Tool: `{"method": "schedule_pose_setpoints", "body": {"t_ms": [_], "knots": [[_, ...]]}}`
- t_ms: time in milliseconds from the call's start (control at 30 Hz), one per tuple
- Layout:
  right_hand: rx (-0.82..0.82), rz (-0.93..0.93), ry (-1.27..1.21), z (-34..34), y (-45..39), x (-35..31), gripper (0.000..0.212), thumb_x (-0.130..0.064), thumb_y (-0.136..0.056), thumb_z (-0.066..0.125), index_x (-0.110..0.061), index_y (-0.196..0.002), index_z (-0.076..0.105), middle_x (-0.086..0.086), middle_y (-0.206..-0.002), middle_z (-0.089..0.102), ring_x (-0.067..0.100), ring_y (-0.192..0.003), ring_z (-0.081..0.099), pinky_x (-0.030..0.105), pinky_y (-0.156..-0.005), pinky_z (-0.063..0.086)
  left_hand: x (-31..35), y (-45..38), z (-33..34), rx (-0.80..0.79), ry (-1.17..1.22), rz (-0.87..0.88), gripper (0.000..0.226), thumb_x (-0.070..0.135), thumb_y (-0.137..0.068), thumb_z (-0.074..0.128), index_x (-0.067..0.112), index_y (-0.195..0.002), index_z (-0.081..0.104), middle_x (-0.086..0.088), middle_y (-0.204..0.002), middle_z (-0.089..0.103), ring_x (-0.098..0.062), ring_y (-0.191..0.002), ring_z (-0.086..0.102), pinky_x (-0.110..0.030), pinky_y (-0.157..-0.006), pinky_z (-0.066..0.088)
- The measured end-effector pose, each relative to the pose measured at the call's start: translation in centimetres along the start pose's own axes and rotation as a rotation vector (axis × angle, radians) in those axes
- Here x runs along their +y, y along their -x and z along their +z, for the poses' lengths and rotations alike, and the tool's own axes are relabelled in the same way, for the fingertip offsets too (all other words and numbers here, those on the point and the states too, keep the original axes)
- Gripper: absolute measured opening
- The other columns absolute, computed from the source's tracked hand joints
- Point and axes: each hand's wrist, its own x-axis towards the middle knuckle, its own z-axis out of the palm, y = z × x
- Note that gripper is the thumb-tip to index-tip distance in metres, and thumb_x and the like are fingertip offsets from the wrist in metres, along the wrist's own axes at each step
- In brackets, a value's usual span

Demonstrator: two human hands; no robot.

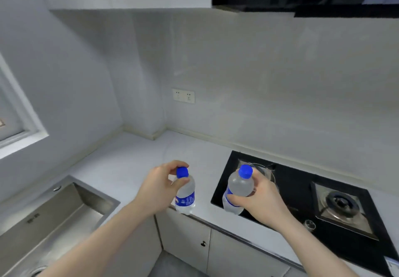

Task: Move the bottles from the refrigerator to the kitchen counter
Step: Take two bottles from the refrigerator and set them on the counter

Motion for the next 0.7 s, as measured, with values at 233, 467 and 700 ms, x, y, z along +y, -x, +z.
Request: {"method": "schedule_pose_setpoints", "body": {"t_ms": [233,467,700], "knots": [[-0.173,-0.045,0.011,10.9,-4.3,-5.4,0.041,-0.032,-0.065,0.091,-0.035,-0.097,0.065,-0.013,-0.091,0.072,0.005,-0.081,0.068,0.019,-0.068,0.053,-9.3,2.0,-7.8,0.127,-0.061,-0.171,0.025,0.027,-0.093,0.069,0.041,-0.114,0.066,0.028,-0.101,0.066,-0.001,-0.088,0.067,-0.028,-0.082,0.054],[-0.326,-0.169,0.057,18.5,-10.5,-8.7,0.047,-0.031,-0.067,0.091,-0.042,-0.104,0.063,-0.017,-0.112,0.059,0.001,-0.102,0.061,0.019,-0.079,0.046,-16.7,1.8,-12.0,0.259,-0.09,-0.329,0.025,0.027,-0.093,0.069,0.041,-0.112,0.064,0.023,-0.098,0.064,-0.004,-0.091,0.062,-0.028,-0.081,0.053],[-0.421,-0.237,0.059,25.3,-18.8,-9.3,0.06,-0.035,-0.063,0.091,-0.043,-0.114,0.061,-0.021,-0.115,0.059,0.003,-0.106,0.061,0.03,-0.09,0.054,-23.0,-1.8,-14.2,0.317,-0.173,-0.436,0.025,0.031,-0.088,0.071,0.042,-0.11,0.065,0.017,-0.099,0.067,-0.005,-0.092,0.063,-0.036,-0.082,0.057]]}}
